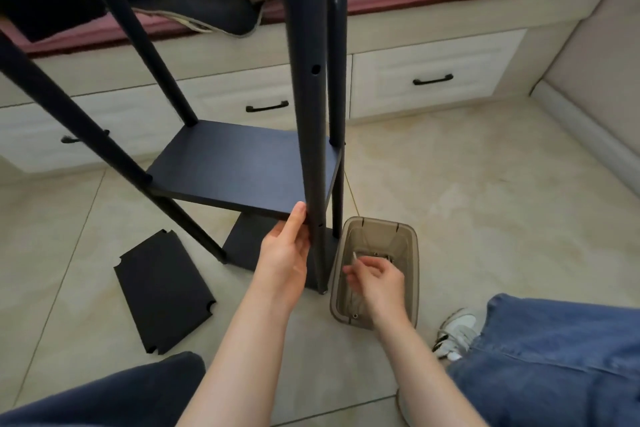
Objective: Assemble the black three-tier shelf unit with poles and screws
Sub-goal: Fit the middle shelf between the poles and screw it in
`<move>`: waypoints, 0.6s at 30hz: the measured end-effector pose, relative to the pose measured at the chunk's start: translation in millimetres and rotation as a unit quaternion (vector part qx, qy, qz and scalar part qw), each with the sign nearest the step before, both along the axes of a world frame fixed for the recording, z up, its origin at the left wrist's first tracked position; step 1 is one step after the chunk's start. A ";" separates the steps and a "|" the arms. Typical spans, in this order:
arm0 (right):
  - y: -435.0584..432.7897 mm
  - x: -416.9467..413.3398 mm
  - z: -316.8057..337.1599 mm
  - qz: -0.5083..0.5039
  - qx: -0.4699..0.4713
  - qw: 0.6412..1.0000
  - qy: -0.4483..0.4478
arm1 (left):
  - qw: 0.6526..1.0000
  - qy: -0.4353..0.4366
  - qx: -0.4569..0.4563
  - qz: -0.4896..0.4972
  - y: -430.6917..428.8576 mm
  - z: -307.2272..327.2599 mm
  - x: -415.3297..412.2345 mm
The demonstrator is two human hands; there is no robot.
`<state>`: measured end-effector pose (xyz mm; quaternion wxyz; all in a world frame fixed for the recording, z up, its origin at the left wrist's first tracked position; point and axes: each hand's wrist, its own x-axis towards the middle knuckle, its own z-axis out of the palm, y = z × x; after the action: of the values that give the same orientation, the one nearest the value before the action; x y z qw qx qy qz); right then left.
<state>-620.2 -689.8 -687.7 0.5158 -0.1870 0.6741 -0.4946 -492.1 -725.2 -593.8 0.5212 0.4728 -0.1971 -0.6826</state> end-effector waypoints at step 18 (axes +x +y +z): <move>38.9 37.7 99.2 0.043 -0.172 0.984 0.034 | 0.992 -0.121 -0.020 -0.032 0.6 -13.6 7.1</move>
<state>-582.6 -650.9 -588.5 0.4736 -0.3182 0.5874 -0.5740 -485.0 -724.6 -607.4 0.4808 0.5346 -0.2873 -0.6329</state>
